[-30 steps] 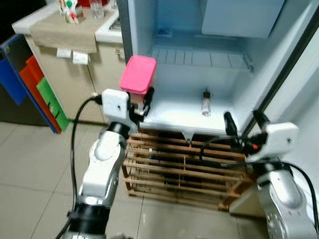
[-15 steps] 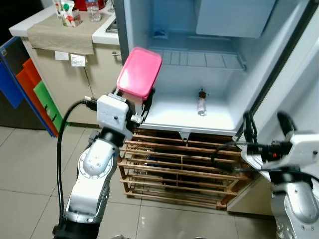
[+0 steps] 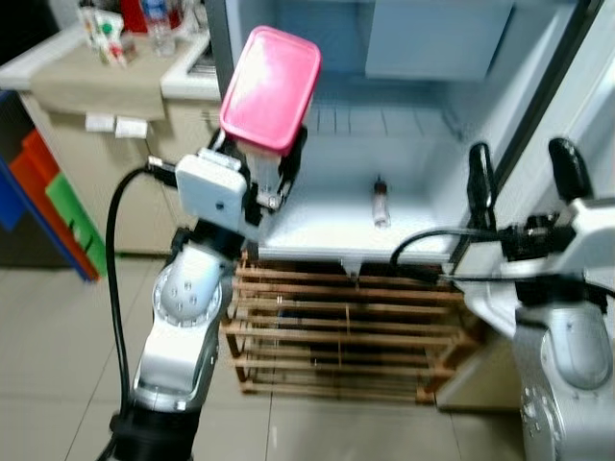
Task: Restocking fridge
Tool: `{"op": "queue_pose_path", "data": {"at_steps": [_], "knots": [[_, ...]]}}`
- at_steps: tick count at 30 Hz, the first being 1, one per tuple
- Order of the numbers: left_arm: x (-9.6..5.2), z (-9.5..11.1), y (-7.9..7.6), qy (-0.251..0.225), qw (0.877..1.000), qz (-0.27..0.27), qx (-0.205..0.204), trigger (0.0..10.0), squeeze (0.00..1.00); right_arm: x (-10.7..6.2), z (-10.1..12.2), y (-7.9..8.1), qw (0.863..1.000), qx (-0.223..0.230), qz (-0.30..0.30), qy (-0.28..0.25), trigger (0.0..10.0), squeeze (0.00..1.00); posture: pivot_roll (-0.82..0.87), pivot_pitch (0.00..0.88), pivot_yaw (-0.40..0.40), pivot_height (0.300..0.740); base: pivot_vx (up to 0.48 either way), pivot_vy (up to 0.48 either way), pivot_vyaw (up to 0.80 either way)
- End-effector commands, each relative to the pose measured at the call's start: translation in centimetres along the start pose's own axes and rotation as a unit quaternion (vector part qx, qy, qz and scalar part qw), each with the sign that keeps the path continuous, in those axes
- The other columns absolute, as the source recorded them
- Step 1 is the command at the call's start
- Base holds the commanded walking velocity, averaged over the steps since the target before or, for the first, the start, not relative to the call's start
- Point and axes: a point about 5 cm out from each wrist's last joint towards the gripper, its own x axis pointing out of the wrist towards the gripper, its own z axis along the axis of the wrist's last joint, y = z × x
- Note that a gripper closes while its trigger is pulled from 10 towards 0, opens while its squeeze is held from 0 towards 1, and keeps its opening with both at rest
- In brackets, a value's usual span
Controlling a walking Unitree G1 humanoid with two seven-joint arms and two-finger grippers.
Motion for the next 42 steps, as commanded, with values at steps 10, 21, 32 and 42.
{"op": "queue_pose_path", "data": {"at_steps": [10, 21, 32, 42], "knots": [[1.9, -0.6, -1.4, 0.015, 0.999, -0.038, -0.026, 10.0, 0.0, 0.2, -0.7, 0.3, 1.0, 0.004, 0.01, 0.02, 10.0, 0.0, -0.15, 0.0, 0.02, 0.74, 0.392, 0.259, 0.0], [2.9, -2.2, -2.6, 0.057, 0.995, -0.056, -0.06, 10.0, 0.0, 0.1, -2.0, 0.1, 0.999, 0.014, 0.013, 0.051, 10.0, 0.0, -0.16, 0.0, 0.025, 0.74, 0.147, -0.051, 0.0], [3.5, -2.4, -2.6, 0.062, 0.995, -0.05, -0.067, 10.0, 0.0, 0.1, -2.4, 0.3, 0.998, 0.018, 0.021, 0.062, 10.0, 0.0, -0.16, 0.0, 0.027, 0.74, 0.412, -0.114, 0.0], [3.6, -3.0, -2.0, 0.077, 0.995, -0.025, -0.064, 10.0, 0.0, -0.1, -2.6, 0.5, 0.997, 0.019, 0.027, 0.069, 10.0, 0.0, -0.17, 0.0, 0.031, 0.74, 0.183, 0.0, 0.0]]}}
